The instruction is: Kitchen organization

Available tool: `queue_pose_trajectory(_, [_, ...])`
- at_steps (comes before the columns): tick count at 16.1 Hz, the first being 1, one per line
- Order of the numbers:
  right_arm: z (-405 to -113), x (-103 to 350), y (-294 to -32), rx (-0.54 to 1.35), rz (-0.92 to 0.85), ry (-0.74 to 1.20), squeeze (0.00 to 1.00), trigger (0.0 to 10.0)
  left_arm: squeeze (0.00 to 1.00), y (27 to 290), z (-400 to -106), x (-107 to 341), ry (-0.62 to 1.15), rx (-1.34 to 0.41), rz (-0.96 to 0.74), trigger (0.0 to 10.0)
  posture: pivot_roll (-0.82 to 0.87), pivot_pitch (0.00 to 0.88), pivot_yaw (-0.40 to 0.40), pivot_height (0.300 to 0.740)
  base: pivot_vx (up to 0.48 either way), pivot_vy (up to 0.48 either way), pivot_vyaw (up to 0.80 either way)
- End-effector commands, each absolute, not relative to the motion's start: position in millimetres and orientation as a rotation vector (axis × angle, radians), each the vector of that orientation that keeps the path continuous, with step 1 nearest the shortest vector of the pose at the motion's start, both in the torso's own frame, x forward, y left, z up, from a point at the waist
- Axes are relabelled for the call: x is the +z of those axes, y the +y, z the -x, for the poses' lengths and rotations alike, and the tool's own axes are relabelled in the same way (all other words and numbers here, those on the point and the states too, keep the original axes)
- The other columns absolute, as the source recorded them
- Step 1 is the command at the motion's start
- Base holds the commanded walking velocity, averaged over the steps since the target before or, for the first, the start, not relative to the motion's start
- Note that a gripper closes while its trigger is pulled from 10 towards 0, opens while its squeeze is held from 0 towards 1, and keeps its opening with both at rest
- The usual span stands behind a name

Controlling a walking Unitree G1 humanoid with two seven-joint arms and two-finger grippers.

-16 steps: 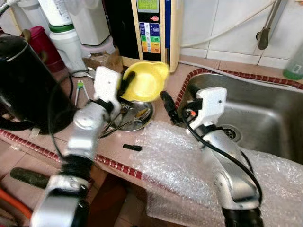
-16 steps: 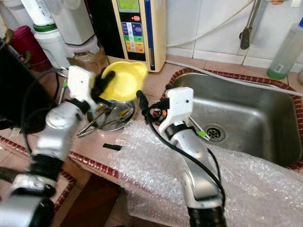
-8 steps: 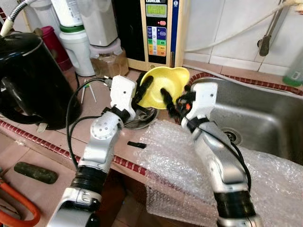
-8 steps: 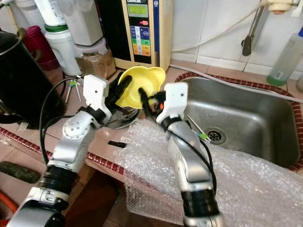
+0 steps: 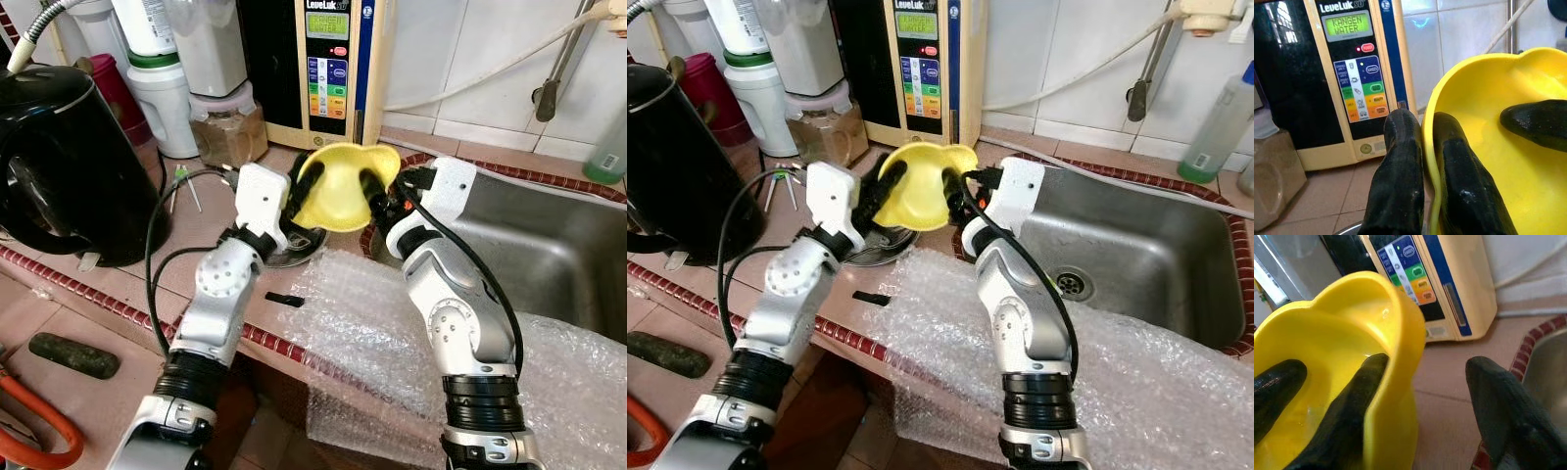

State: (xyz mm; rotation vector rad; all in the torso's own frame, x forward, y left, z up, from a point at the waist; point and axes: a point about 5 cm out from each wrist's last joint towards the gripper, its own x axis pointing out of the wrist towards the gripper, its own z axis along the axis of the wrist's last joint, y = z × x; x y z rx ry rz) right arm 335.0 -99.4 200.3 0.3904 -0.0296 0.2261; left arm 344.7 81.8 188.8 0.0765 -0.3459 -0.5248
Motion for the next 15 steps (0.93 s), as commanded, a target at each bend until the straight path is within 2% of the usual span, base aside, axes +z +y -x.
queue_pose_trajectory(1, [-335.5, 184.2, -116.6, 0.126, -0.405, 0.050, 0.00, 0.0, 0.00, 82.8, -342.1, 199.9, -0.425, -0.520, -0.078, 0.0, -0.04, 0.000, 0.060, 0.740, 0.000, 0.000, 0.00])
queue_pose_trajectory(15, [-330.8, 171.7, -136.5, 0.076, -0.533, 0.170, 0.00, 0.0, 0.00, 73.8, -341.6, 199.6, -0.454, -0.528, -0.099, 0.0, -0.05, 0.000, 0.047, 0.740, 0.000, 0.000, 0.00])
